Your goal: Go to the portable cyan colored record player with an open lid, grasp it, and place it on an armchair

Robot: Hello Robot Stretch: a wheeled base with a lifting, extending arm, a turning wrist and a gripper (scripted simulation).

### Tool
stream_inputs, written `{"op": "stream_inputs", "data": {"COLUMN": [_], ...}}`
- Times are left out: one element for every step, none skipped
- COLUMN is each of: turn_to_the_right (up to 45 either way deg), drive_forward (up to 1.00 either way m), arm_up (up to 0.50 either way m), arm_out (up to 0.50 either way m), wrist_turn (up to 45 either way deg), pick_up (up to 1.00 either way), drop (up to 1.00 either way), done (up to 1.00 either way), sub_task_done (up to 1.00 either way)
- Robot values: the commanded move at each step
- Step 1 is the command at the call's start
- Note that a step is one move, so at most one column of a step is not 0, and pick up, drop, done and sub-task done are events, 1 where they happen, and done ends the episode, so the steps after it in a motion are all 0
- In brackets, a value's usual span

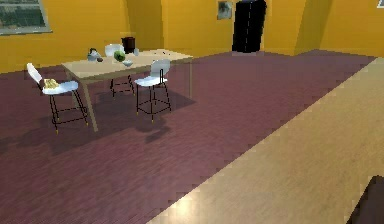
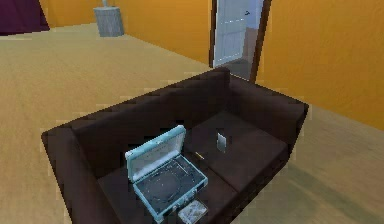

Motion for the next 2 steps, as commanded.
{"op": "stream_inputs", "data": {"turn_to_the_right": [0.0,0.0], "drive_forward": [0.00,0.00], "arm_up": [0.50,0.02], "arm_out": [0.00,0.00], "wrist_turn": [0.0,0.0], "pick_up": [0.00,0.00], "drop": [0.00,0.00], "done": [0.00,0.00], "sub_task_done": [0.00,0.00]}}
